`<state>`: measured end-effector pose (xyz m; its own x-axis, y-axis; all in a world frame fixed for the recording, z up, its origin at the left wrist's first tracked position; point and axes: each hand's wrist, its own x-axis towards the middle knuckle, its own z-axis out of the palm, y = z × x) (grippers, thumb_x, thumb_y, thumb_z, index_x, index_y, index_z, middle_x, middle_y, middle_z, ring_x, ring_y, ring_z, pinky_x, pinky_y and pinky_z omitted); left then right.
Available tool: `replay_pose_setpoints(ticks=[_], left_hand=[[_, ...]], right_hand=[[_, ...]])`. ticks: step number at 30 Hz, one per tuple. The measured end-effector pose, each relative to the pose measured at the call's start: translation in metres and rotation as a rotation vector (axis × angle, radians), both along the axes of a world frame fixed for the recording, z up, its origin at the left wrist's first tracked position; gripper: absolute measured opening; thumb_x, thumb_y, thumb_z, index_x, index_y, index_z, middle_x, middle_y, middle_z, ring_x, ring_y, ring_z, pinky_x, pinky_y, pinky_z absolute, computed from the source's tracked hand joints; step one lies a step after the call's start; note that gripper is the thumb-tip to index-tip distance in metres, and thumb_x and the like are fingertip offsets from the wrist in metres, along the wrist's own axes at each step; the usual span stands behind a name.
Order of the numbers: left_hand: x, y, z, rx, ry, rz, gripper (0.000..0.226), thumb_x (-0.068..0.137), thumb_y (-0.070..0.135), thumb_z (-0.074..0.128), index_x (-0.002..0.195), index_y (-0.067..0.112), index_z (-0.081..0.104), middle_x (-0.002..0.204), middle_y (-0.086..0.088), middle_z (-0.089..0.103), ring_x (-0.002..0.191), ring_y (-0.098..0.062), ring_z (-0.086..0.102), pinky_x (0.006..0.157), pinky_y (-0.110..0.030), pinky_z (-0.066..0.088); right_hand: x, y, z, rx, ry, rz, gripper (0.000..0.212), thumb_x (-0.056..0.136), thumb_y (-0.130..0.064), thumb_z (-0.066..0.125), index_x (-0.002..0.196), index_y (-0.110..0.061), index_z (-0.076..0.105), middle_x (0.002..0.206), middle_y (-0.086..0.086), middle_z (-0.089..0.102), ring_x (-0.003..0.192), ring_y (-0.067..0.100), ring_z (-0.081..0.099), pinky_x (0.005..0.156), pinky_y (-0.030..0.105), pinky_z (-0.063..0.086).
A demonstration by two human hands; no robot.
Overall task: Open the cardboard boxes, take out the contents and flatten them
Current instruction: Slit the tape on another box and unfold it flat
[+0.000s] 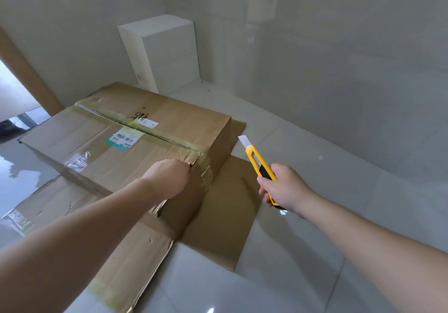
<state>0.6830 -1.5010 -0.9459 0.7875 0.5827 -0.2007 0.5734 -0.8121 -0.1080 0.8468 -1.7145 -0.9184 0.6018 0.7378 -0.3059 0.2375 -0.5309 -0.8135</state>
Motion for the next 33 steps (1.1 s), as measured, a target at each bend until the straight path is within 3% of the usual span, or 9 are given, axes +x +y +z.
replay_pose_setpoints(ticks=[6, 11, 18, 23, 33], left_hand=[[0.011, -0.032, 0.010, -0.031, -0.006, -0.103, 0.030, 0.096, 0.021, 0.034, 0.079, 0.013, 0.057, 0.078, -0.001, 0.059, 0.070, -0.020, 0.059, 0.065, -0.033, 0.051], [0.029, -0.074, 0.009, -0.058, 0.036, -0.183, 0.027, 0.096, 0.022, 0.032, 0.079, 0.014, 0.051, 0.078, 0.000, 0.052, 0.074, -0.024, 0.056, 0.067, -0.030, 0.048], [0.033, -0.081, 0.003, -0.063, 0.004, -0.190, 0.027, 0.097, 0.024, 0.032, 0.080, 0.015, 0.050, 0.080, -0.001, 0.055, 0.072, -0.023, 0.057, 0.068, -0.032, 0.051], [0.031, -0.079, 0.001, -0.089, -0.018, -0.177, 0.028, 0.097, 0.024, 0.032, 0.077, 0.017, 0.048, 0.077, 0.000, 0.056, 0.073, -0.022, 0.060, 0.064, -0.031, 0.051], [0.033, -0.078, 0.000, -0.080, -0.025, -0.198, 0.027, 0.097, 0.026, 0.032, 0.078, 0.016, 0.048, 0.078, 0.000, 0.054, 0.075, -0.024, 0.059, 0.064, -0.030, 0.047]], right_hand=[[-0.009, -0.004, -0.008, 0.009, 0.390, -0.183, 0.033, 0.100, -0.035, 0.045, 0.091, -0.006, 0.060, 0.070, 0.008, 0.060, 0.052, 0.017, 0.054, 0.050, 0.027, 0.049], [-0.005, -0.006, -0.020, 0.026, 0.475, -0.314, 0.035, 0.100, -0.037, 0.045, 0.102, -0.006, 0.060, 0.074, 0.009, 0.063, 0.054, 0.018, 0.059, 0.052, 0.028, 0.052], [-0.007, 0.002, -0.030, 0.087, 0.515, -0.392, 0.030, 0.102, -0.035, 0.042, 0.102, -0.010, 0.058, 0.074, 0.008, 0.065, 0.056, 0.018, 0.061, 0.058, 0.030, 0.053], [-0.011, 0.010, -0.037, 0.074, 0.484, -0.353, 0.033, 0.101, -0.036, 0.043, 0.109, -0.009, 0.059, 0.076, 0.005, 0.065, 0.060, 0.017, 0.059, 0.054, 0.026, 0.051], [-0.017, 0.010, -0.041, 0.054, 0.487, -0.322, 0.034, 0.099, -0.038, 0.046, 0.100, -0.009, 0.062, 0.078, 0.007, 0.062, 0.067, 0.020, 0.056, 0.065, 0.033, 0.049]])
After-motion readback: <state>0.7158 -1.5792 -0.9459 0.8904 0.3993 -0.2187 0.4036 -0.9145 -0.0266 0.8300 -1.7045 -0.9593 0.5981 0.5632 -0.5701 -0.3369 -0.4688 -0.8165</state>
